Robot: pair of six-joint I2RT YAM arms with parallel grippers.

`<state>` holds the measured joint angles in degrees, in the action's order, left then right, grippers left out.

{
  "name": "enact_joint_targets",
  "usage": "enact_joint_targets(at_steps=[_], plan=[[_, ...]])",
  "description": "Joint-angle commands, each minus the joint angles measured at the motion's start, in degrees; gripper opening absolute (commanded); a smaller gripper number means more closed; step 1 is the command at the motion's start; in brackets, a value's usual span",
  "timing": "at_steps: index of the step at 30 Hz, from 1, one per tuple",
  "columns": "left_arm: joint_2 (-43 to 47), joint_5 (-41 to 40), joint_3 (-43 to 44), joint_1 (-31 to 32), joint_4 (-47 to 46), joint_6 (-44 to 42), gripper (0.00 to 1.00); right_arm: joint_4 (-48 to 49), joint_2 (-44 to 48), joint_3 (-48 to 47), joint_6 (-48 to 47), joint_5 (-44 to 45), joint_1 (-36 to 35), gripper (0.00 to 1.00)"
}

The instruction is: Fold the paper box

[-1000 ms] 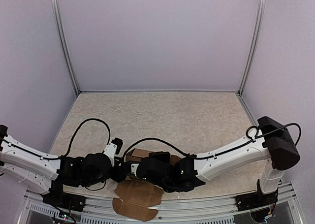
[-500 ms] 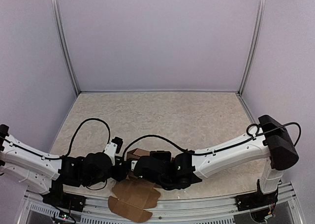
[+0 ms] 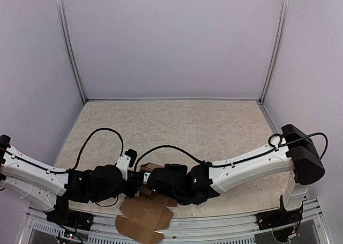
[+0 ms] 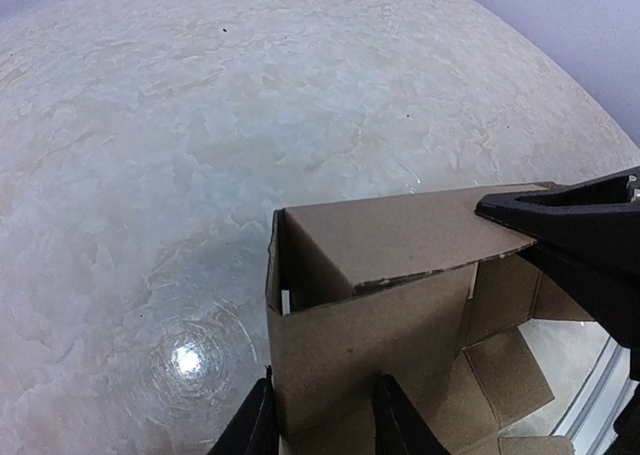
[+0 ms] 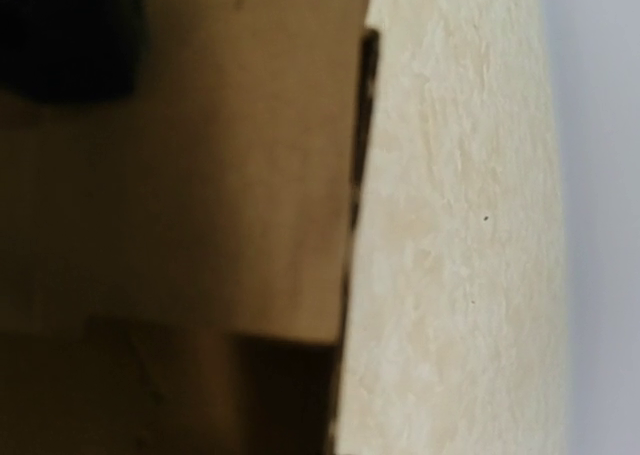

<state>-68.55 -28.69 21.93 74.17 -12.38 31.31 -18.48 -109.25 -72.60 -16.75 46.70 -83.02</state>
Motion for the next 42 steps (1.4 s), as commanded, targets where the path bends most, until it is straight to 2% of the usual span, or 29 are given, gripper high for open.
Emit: enact_joint_targets(at_steps=[1,3,9,19,24,28,35,42], plan=[[-0.1,6.1,3.0,1.2,-6.7,-3.3,0.25,7.4,1.4,-1.3,2.9,-5.0,0.3,0.00],[0.3,6.3,3.1,1.2,-6.9,-3.5,0.21,7.5,1.6,-1.1,3.2,-4.9,0.3,0.00],[1.1,5.8,3.0,1.1,-6.9,-3.4,0.21,8.7,3.0,0.3,4.1,-5.6,0.7,0.00],[-2.3,-0.4,4.6,0.8,-1.2,-1.2,0.47,9.3,4.3,1.2,4.9,-6.5,0.7,0.00],[-2.8,-4.9,5.5,0.6,3.3,-0.1,0.50,9.5,4.7,1.5,5.2,-6.4,0.7,0.00],[-2.3,-5.1,3.8,0.1,3.8,0.6,0.50,9.8,5.2,2.1,5.4,-6.4,0.7,0.00],[2.7,-2.3,0.3,0.1,3.3,1.9,0.51,8.1,3.8,1.7,6.2,-5.9,1.8,0.00],[12.4,1.9,0.8,0.0,5.5,0.0,0.64,7.5,6.2,4.2,2.1,-7.0,5.1,0.00]])
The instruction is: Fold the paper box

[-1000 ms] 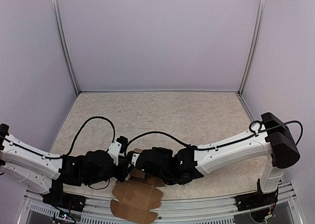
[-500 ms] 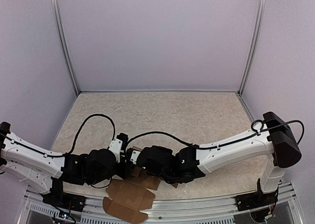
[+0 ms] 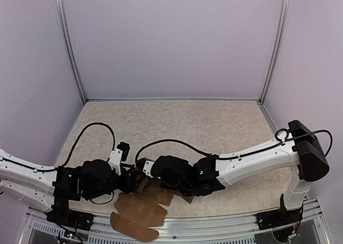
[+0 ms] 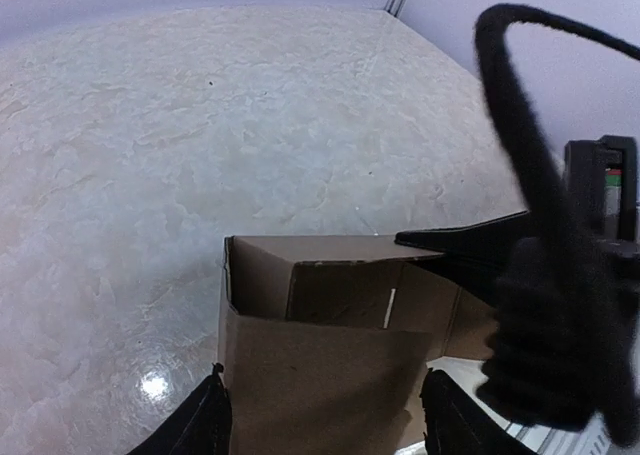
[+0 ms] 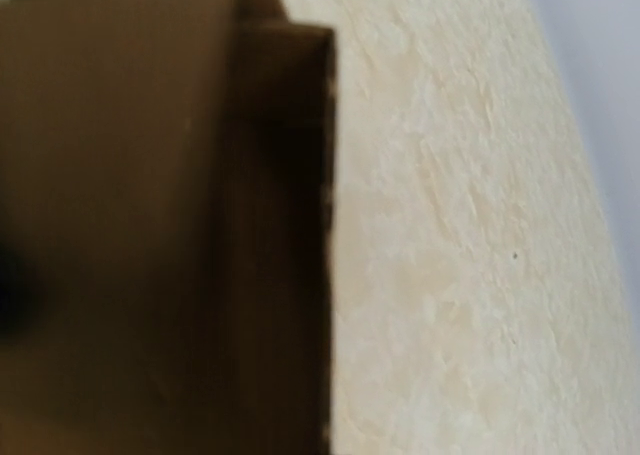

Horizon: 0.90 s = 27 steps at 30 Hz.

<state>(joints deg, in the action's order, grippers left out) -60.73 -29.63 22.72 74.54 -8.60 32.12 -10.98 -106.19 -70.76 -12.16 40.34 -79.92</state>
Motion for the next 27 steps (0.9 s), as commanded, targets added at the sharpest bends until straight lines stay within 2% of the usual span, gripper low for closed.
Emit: enact_joint_targets(at_steps=[1,8,15,19,23,27], plan=[[6.6,3.0,-0.1,-0.4,2.1,-1.0,0.67,0.5,3.8,3.1,-4.1,-0.6,2.4,0.00],[14.9,2.9,-1.0,-2.5,5.9,-1.7,0.76,17.1,6.8,11.6,-21.6,3.2,4.1,0.00],[19.6,4.2,-2.9,-8.6,5.8,-2.4,0.78,38.6,6.7,16.6,-41.1,4.1,7.7,0.00],[18.9,5.2,-3.3,-10.9,4.7,-3.2,0.79,49.2,4.4,17.6,-50.6,3.8,9.1,0.00],[15.4,7.6,-4.2,-13.7,1.9,-3.1,0.82,65.5,0.0,19.3,-60.8,3.2,9.9,0.00],[12.5,7.5,-3.8,-15.8,0.2,-3.4,0.83,68.8,-3.2,18.3,-63.9,1.8,10.4,0.00]])
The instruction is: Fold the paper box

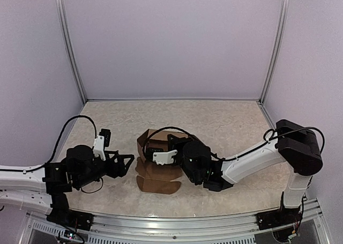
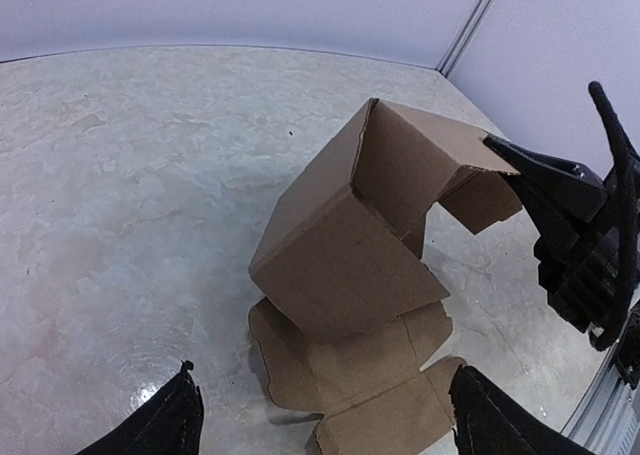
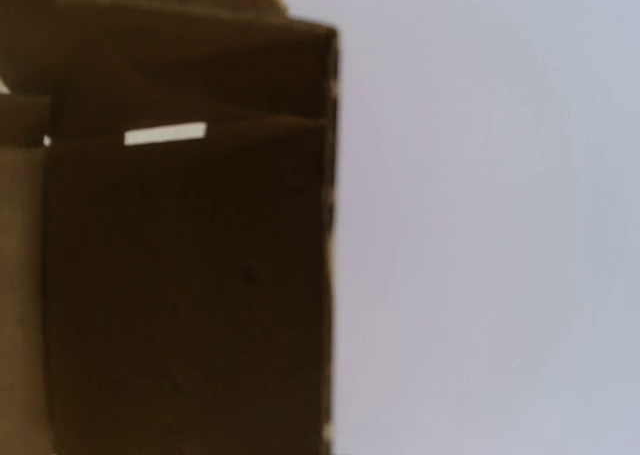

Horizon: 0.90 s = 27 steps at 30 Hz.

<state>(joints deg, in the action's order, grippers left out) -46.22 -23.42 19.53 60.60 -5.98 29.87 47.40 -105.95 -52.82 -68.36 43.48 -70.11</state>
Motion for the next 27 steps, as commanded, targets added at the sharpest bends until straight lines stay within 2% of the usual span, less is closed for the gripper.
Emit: enact_joint_targets(at_steps=[1,7,14,24,27], plan=[[-2.6,1.0,-0.3,-2.4,-2.4,-1.3,0.84,10.0,-3.8,0.0,-7.6,-1.7,0.7,0.00],[-4.8,1.6,1.0,-7.4,-2.4,-2.4,0.85,5.2,-6.0,-1.6,-5.9,-3.2,1.3,0.00],[-7.9,4.2,1.4,-9.7,-4.4,-2.9,0.85,0.7,-9.2,-3.5,-3.5,-2.7,2.6,0.00],[-16.0,7.2,3.9,-12.0,-6.7,-4.9,0.84,-0.1,-10.8,-3.3,-1.7,-3.9,3.5,0.00],[-18.7,9.7,3.7,-13.4,-10.1,-5.1,0.84,-0.6,-10.6,-3.1,-1.0,-4.3,3.7,0.00]])
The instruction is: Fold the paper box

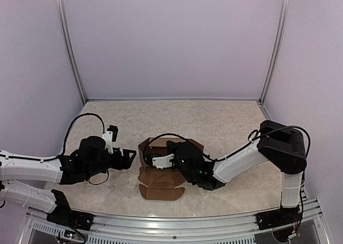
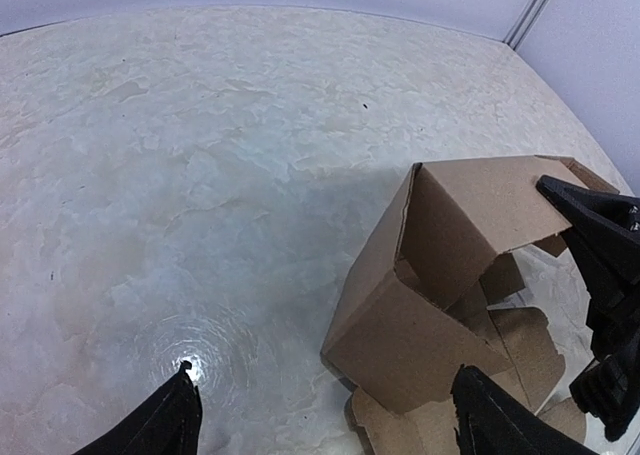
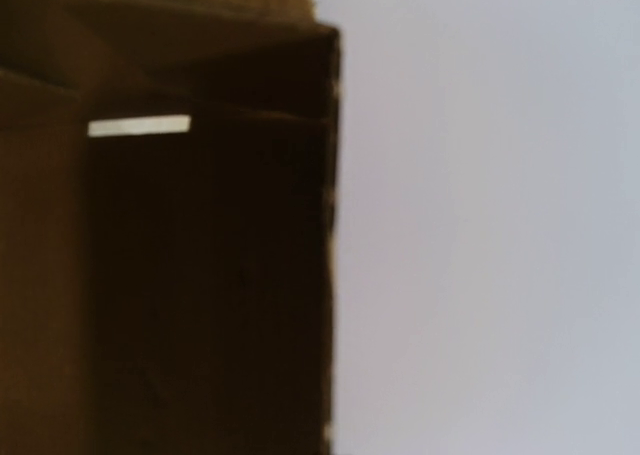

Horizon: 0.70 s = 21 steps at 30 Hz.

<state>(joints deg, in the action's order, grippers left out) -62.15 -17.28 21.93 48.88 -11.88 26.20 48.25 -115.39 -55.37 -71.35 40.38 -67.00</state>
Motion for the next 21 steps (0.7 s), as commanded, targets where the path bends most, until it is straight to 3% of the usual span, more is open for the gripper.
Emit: enact_joint_targets(at_steps=[1,12,21], plan=[[-3.6,4.8,1.5,-2.2,-5.0,-1.6,0.84,-1.6,-1.0,-0.5,2.2,-1.2,0.6,0.00],[-16.2,11.2,5.0,-3.1,-9.2,-3.1,0.84,-2.9,-0.2,-0.3,4.4,-1.7,1.0,0.00],[-20.9,14.6,7.5,-3.1,-11.8,-3.4,0.83,-3.0,-0.2,-0.1,5.6,-1.6,1.1,0.00]])
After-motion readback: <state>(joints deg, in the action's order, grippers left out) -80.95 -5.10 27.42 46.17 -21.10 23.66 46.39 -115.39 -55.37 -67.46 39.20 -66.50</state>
